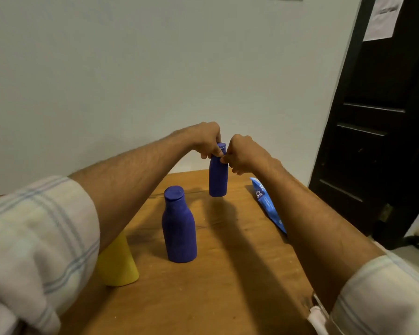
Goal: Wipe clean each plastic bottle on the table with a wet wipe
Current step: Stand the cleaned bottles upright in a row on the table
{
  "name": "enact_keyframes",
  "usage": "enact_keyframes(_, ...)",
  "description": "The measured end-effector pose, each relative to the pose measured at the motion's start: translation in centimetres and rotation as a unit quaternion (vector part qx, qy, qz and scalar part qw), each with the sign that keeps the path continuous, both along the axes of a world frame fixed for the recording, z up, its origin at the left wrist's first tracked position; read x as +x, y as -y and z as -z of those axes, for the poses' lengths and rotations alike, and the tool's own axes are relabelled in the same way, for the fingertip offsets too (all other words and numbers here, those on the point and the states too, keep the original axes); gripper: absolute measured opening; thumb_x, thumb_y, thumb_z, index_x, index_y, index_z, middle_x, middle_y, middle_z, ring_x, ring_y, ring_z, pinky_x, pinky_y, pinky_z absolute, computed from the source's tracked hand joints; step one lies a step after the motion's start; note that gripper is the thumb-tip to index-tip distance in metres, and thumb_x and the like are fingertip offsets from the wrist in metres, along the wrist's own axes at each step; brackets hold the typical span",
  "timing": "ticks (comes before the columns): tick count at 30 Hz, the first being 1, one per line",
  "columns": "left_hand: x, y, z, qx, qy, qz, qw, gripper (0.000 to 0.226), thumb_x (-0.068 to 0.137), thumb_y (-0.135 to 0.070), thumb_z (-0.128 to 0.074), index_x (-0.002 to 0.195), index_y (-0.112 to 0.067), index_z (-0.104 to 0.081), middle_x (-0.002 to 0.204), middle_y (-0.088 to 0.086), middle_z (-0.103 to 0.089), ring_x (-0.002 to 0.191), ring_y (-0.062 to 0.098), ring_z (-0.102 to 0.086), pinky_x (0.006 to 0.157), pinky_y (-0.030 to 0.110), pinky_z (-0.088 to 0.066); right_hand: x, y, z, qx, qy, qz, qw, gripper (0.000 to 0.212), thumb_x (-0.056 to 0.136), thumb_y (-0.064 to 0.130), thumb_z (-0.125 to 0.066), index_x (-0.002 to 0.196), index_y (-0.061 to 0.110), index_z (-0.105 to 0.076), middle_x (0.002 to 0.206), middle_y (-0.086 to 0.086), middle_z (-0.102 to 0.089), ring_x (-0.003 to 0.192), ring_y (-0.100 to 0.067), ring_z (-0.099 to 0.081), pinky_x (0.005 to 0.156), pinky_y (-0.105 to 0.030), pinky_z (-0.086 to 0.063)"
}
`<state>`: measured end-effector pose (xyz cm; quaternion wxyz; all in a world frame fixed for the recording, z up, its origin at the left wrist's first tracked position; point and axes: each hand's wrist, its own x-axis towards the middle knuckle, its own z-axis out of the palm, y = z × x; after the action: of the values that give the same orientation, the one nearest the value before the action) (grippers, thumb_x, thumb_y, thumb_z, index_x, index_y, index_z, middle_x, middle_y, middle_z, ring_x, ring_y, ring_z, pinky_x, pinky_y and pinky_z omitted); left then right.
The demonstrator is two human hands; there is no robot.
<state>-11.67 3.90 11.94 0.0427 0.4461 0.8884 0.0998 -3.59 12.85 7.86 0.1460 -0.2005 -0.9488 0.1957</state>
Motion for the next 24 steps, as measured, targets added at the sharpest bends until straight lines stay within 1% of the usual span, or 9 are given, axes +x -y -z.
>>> enact_keyframes(3, -0.9, -0.3, 1.2, -0.018, 0.017, -0.001, 1.0, 0.029, 0.094, -0.018, -0.064, 0.118, -0.003, -0.066, 0.105, 0.013, -0.072, 0.081, 0.016, -0.064, 0.06, 0.019, -0.045, -1.0, -0.2, 1.4, -0.008, 0.016, -0.006, 1.0, 0.017, 0.089, 0.019, -0.061, 0.096, 0.01, -0.049, 0.093, -0.011, -0.062, 0.077, -0.022, -0.066, 0.072, -0.033, -0.057)
enact_keyframes(7, -1.7, -0.4, 1.5, -0.013, 0.033, -0.009, 0.999, 0.03, 0.094, -0.019, -0.064, 0.119, -0.003, -0.065, 0.105, 0.013, -0.072, 0.08, 0.016, -0.064, 0.062, 0.02, -0.046, -1.6, -0.4, 1.8, -0.036, 0.008, -0.006, 0.999, 0.019, 0.09, 0.02, -0.06, 0.102, 0.006, -0.053, 0.093, -0.012, -0.063, 0.078, -0.023, -0.067, 0.073, -0.034, -0.057)
enact_keyframes(13, -1.4, -0.3, 1.4, -0.006, 0.036, -0.014, 0.999, 0.033, 0.093, -0.015, -0.064, 0.124, -0.004, -0.06, 0.112, 0.015, -0.069, 0.084, 0.018, -0.062, 0.058, 0.019, -0.044, -1.8, -0.4, 1.7, -0.021, -0.002, -0.008, 1.0, 0.024, 0.088, 0.02, -0.063, 0.105, 0.006, -0.054, 0.091, -0.009, -0.062, 0.081, -0.022, -0.065, 0.075, -0.033, -0.056)
enact_keyframes(17, -1.0, 0.0, 1.1, -0.016, 0.048, -0.02, 0.999, 0.036, 0.092, -0.013, -0.065, 0.127, -0.004, -0.057, 0.113, 0.015, -0.068, 0.086, 0.019, -0.063, 0.057, 0.02, -0.045, -1.7, -0.3, 1.6, -0.027, 0.0, -0.017, 0.999, 0.025, 0.086, 0.02, -0.066, 0.105, 0.006, -0.055, 0.09, -0.009, -0.062, 0.079, -0.021, -0.066, 0.069, -0.028, -0.055)
enact_keyframes(20, -0.7, 0.3, 1.0, -0.018, 0.045, -0.026, 0.998, 0.037, 0.092, -0.012, -0.065, 0.127, -0.004, -0.056, 0.111, 0.015, -0.067, 0.086, 0.019, -0.063, 0.056, 0.022, -0.046, -1.9, -0.1, 1.7, -0.022, -0.001, -0.016, 1.0, 0.028, 0.085, 0.019, -0.067, 0.107, 0.006, -0.055, 0.093, -0.01, -0.064, 0.081, -0.021, -0.065, 0.073, -0.03, -0.055)
enact_keyframes(22, -0.5, 0.5, 1.0, -0.019, 0.041, -0.031, 0.999, 0.038, 0.092, -0.013, -0.065, 0.129, -0.005, -0.055, 0.114, 0.016, -0.067, 0.086, 0.02, -0.063, 0.06, 0.023, -0.048, -1.8, 0.1, 1.6, -0.015, 0.001, -0.015, 1.0, 0.03, 0.084, 0.018, -0.068, 0.108, 0.006, -0.056, 0.095, -0.01, -0.064, 0.083, -0.021, -0.065, 0.076, -0.032, -0.056)
enact_keyframes(24, -0.2, 0.4, 0.9, -0.025, 0.039, -0.036, 0.998, 0.042, 0.092, -0.013, -0.065, 0.132, -0.005, -0.052, 0.118, 0.017, -0.065, 0.092, 0.023, -0.065, 0.07, 0.028, -0.049, -1.8, 0.1, 1.6, -0.009, 0.003, -0.014, 1.0, 0.031, 0.084, 0.018, -0.068, 0.109, 0.006, -0.056, 0.095, -0.01, -0.063, 0.084, -0.022, -0.065, 0.077, -0.033, -0.055)
